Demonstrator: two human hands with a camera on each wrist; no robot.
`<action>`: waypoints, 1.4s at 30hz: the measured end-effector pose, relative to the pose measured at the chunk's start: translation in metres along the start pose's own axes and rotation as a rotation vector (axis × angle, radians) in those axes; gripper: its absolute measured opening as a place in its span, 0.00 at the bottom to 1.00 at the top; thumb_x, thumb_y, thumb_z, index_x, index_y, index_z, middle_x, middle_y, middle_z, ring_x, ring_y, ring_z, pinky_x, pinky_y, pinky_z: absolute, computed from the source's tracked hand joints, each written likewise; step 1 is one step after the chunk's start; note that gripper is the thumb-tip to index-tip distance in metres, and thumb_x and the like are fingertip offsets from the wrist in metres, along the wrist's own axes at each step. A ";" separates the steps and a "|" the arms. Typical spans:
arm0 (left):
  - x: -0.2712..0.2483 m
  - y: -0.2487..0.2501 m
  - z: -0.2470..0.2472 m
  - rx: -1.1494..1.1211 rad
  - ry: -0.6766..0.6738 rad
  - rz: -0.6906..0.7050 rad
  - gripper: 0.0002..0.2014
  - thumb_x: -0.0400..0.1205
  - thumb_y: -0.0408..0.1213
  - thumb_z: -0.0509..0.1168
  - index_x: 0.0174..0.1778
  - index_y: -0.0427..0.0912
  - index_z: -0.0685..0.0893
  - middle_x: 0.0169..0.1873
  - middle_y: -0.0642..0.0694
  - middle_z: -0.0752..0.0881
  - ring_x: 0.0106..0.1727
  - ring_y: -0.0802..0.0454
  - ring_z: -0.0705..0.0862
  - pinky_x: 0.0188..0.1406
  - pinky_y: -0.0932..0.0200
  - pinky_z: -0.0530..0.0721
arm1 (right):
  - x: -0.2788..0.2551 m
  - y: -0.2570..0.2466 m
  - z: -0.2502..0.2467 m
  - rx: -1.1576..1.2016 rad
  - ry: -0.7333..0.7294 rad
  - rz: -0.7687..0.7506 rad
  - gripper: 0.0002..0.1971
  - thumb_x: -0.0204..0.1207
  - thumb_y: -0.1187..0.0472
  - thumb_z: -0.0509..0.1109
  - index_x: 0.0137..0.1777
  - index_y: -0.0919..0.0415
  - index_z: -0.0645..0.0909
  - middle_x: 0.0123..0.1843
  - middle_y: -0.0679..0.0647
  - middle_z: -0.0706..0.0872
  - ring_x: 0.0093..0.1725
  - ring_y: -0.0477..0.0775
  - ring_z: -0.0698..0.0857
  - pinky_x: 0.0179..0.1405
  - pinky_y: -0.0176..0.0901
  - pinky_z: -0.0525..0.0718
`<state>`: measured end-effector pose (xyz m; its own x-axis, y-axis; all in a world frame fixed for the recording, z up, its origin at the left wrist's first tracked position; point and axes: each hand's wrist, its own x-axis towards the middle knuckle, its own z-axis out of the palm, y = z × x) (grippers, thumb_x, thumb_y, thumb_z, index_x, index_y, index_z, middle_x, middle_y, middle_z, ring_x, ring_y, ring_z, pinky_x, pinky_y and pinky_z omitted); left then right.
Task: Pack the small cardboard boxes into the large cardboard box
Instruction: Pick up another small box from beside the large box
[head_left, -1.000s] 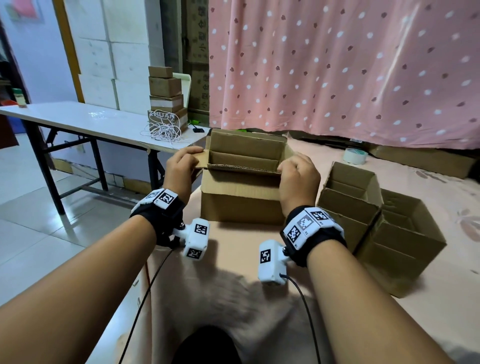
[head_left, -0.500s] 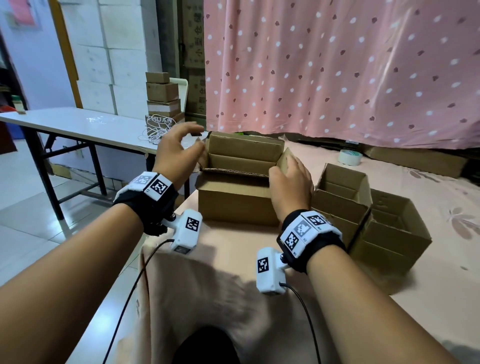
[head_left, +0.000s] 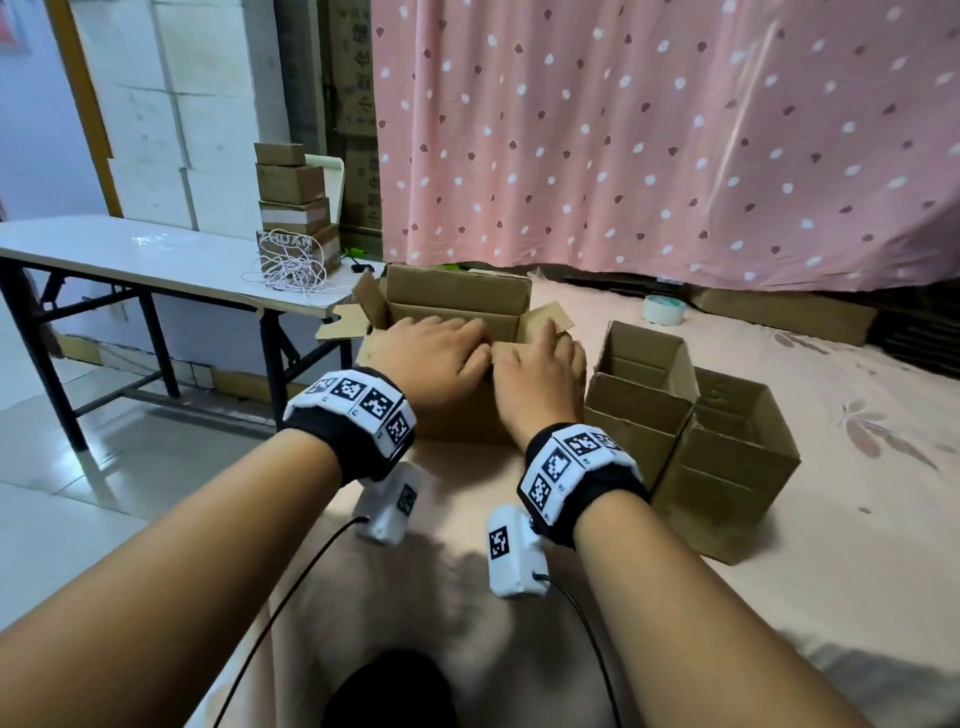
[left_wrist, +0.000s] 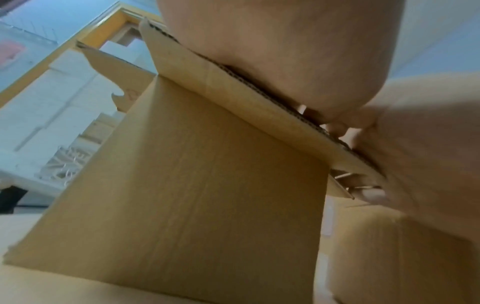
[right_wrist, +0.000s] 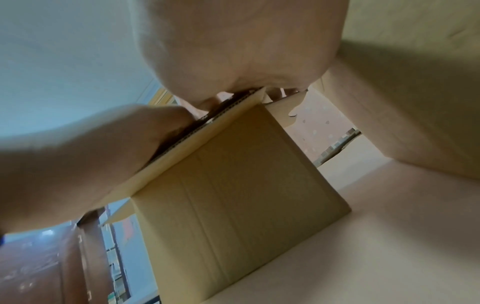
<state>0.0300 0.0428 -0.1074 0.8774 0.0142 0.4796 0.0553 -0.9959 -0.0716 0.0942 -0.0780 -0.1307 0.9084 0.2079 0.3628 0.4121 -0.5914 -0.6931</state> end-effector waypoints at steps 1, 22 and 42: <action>0.002 0.000 -0.001 -0.012 -0.028 -0.010 0.15 0.90 0.50 0.48 0.56 0.46 0.77 0.60 0.45 0.87 0.62 0.42 0.84 0.53 0.48 0.73 | -0.001 0.000 0.001 0.007 0.020 -0.009 0.31 0.82 0.53 0.60 0.84 0.59 0.62 0.85 0.67 0.64 0.86 0.64 0.57 0.86 0.58 0.54; 0.032 0.078 -0.038 -0.244 0.065 0.221 0.23 0.79 0.47 0.55 0.66 0.48 0.85 0.51 0.46 0.87 0.53 0.43 0.85 0.43 0.55 0.72 | -0.016 0.003 -0.107 -0.144 0.159 -0.180 0.19 0.79 0.64 0.62 0.67 0.62 0.84 0.70 0.59 0.84 0.72 0.61 0.77 0.73 0.53 0.75; 0.015 0.118 -0.016 -0.343 -0.062 0.192 0.14 0.77 0.24 0.63 0.52 0.42 0.88 0.42 0.40 0.90 0.45 0.38 0.86 0.38 0.56 0.70 | -0.039 0.046 -0.114 -0.375 0.072 -0.248 0.11 0.77 0.54 0.64 0.48 0.60 0.84 0.50 0.58 0.89 0.56 0.63 0.82 0.55 0.51 0.78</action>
<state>0.0421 -0.0761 -0.0947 0.8841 -0.1798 0.4313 -0.2654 -0.9529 0.1468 0.0695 -0.2025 -0.1058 0.7728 0.3318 0.5410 0.5504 -0.7749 -0.3108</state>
